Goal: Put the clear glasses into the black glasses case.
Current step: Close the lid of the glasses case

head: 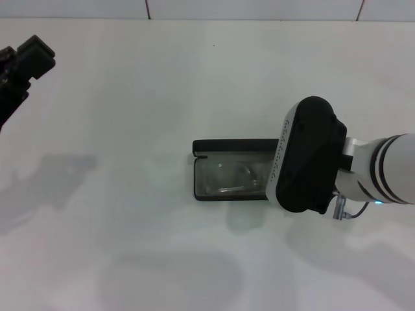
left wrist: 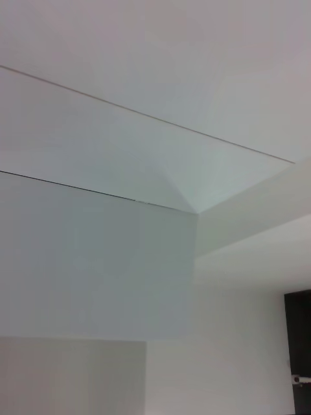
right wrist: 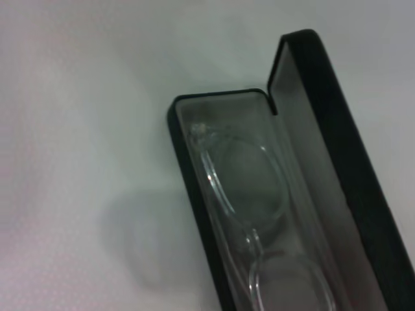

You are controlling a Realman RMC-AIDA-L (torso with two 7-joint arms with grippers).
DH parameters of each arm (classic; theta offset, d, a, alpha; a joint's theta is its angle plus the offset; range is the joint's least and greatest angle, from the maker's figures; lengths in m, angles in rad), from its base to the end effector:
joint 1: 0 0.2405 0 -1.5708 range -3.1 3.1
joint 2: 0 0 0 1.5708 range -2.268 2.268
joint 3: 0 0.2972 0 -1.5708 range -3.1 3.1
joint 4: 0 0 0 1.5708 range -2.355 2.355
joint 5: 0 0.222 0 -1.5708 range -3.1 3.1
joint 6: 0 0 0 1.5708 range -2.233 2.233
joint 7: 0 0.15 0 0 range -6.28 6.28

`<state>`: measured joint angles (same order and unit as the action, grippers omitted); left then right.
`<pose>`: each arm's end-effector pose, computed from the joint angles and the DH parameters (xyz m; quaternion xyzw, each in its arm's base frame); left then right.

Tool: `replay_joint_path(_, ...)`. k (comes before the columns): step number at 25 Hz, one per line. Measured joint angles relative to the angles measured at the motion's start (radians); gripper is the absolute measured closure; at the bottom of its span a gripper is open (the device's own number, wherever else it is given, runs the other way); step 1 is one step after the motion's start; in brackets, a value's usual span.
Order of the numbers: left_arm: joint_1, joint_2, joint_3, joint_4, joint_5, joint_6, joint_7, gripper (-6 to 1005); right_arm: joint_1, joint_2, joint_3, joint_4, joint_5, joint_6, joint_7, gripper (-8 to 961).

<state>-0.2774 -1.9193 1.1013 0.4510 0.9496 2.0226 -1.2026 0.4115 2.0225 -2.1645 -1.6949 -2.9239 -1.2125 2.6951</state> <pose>-0.3060 0.2676 0.0697 -0.7919 -0.1170 -0.5839 0.1349 0.1652 0.3154 -0.1021 -0.9381 -0.0059 -0.2332 0.2561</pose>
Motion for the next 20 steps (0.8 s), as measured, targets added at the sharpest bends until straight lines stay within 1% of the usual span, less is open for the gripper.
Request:
replay_joint_path(13,0.016,-0.004,0.005,0.007,0.0,0.004,0.0,915,-0.019,-0.001,0.0,-0.005,-0.01,0.029,-0.009,837)
replay_joint_path(20,0.026,-0.004,0.007,0.009,0.0,0.005,0.002,913,-0.037,-0.001,-0.003,-0.055,-0.029,0.013,-0.004,837)
